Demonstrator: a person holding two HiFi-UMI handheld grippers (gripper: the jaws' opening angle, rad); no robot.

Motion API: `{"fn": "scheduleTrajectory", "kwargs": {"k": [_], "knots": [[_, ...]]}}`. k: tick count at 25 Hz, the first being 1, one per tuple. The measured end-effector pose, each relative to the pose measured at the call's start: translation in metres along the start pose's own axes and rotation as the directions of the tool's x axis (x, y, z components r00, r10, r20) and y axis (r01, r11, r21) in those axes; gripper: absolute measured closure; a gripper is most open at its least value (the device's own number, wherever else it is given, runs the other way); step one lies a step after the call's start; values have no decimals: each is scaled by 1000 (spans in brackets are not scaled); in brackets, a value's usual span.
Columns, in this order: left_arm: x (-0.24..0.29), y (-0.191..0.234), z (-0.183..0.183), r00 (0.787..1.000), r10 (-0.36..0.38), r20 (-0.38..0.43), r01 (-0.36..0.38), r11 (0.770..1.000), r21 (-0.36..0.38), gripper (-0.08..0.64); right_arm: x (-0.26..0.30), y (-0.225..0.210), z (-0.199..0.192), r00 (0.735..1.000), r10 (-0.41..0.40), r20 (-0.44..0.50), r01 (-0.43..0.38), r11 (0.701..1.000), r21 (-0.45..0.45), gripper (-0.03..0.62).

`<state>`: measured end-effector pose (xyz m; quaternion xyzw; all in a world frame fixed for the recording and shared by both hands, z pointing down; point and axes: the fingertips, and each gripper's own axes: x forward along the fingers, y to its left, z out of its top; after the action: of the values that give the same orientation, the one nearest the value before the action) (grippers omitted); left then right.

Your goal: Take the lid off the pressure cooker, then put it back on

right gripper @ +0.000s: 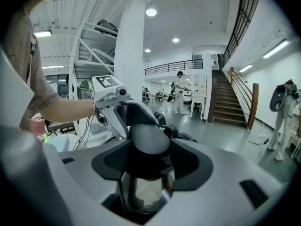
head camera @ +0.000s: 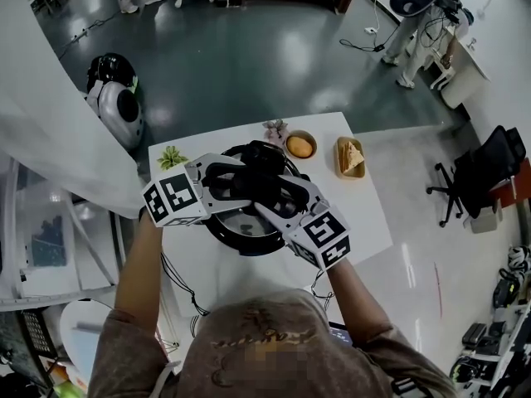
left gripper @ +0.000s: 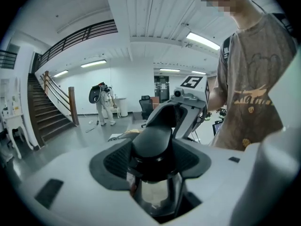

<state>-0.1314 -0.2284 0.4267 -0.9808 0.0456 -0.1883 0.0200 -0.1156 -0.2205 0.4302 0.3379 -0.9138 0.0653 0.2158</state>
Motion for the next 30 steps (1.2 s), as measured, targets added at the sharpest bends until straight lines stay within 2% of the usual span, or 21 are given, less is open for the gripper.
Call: {"fn": "scheduleTrajectory", "kwargs": {"k": [5, 18, 24, 30], "knots": [[-1, 0, 0, 1000, -1, 21, 1, 1000, -28, 288, 0, 0, 0, 1000, 10, 24, -10, 1000, -6, 336], [-2, 0, 1, 992, 124, 19, -123, 991, -57, 287, 0, -2, -3, 992, 123, 20, -121, 991, -63, 337], [2, -2, -1, 976, 218, 9, -216, 972, -88, 287, -1, -5, -5, 976, 216, 16, -213, 972, -99, 337], [-1, -3, 0, 948, 319, -7, -317, 940, -124, 285, 1, -5, -3, 949, 315, 6, -311, 940, -137, 337]]}}
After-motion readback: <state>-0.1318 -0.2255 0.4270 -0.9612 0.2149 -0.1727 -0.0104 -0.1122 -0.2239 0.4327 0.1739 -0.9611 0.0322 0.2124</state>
